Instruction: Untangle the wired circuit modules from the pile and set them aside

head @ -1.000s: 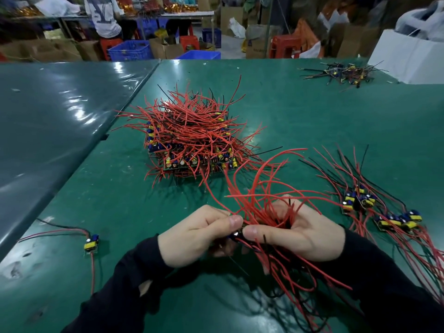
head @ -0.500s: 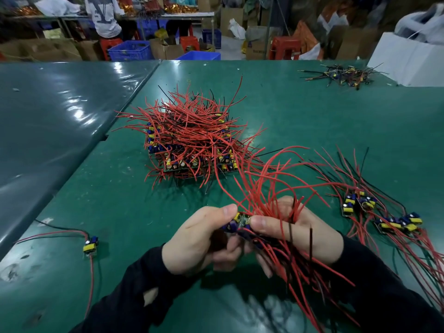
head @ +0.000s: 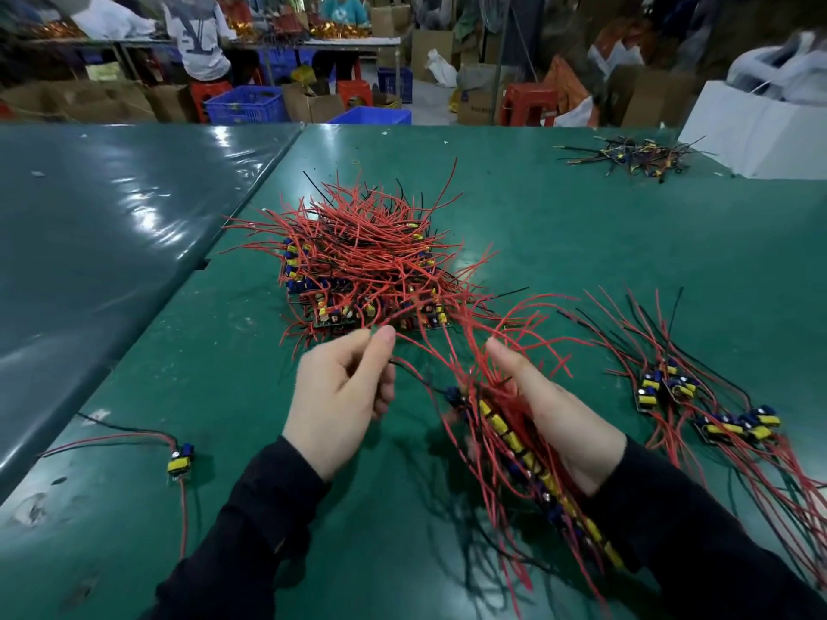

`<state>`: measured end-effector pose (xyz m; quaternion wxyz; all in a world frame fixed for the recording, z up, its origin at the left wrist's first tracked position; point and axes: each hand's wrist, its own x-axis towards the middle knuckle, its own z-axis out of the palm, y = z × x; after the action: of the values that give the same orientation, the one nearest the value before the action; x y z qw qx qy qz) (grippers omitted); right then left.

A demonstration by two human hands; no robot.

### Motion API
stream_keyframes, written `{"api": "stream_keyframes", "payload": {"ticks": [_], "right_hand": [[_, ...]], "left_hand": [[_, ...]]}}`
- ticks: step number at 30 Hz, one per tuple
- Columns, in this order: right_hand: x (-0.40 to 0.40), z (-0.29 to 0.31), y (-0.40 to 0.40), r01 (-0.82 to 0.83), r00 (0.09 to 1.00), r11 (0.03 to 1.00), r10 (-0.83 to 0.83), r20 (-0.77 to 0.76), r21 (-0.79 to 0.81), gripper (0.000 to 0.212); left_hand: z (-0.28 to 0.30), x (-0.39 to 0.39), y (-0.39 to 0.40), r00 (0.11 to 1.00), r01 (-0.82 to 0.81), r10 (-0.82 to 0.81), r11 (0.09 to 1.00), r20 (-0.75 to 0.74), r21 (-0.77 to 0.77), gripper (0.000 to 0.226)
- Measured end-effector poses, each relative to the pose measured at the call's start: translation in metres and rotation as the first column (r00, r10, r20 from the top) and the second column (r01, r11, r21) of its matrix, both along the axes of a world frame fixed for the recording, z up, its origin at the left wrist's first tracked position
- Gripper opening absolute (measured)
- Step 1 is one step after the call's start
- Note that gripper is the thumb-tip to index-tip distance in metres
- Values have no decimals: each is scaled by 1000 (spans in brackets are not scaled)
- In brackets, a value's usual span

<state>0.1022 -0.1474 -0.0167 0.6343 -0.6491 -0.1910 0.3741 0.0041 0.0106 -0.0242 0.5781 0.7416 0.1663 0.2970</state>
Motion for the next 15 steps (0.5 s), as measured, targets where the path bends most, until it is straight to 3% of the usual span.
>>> {"api": "stream_keyframes", "payload": {"ticks": [3,4,7,10,13,15], "right_hand": [[-7,-2,-1,-48,998,999,48,-44,-2,17],[-9,-5,-5,-68,995,998,69,-69,10,33],[-8,-9,-13,43,982,999,-38,-184,22,44],[-6,-3,-15,130,935,991,-117,-335,15,30],[-8,-6,-15,268,895,961,-221,-388,70,11],[-17,-11,-11,329,877,935,-250,-410,134,14]], "left_hand": [[1,-2,7,970,-211,183,962,163,176,44],[3,-3,9,951,-254,214,953,223,168,41],[12,-7,16,888,-291,265,957,376,13,28],[24,-12,28,786,-299,362,932,502,-204,28],[34,-18,41,771,-55,370,850,518,-525,32],[38,-23,44,837,217,242,676,491,-704,36]]}}
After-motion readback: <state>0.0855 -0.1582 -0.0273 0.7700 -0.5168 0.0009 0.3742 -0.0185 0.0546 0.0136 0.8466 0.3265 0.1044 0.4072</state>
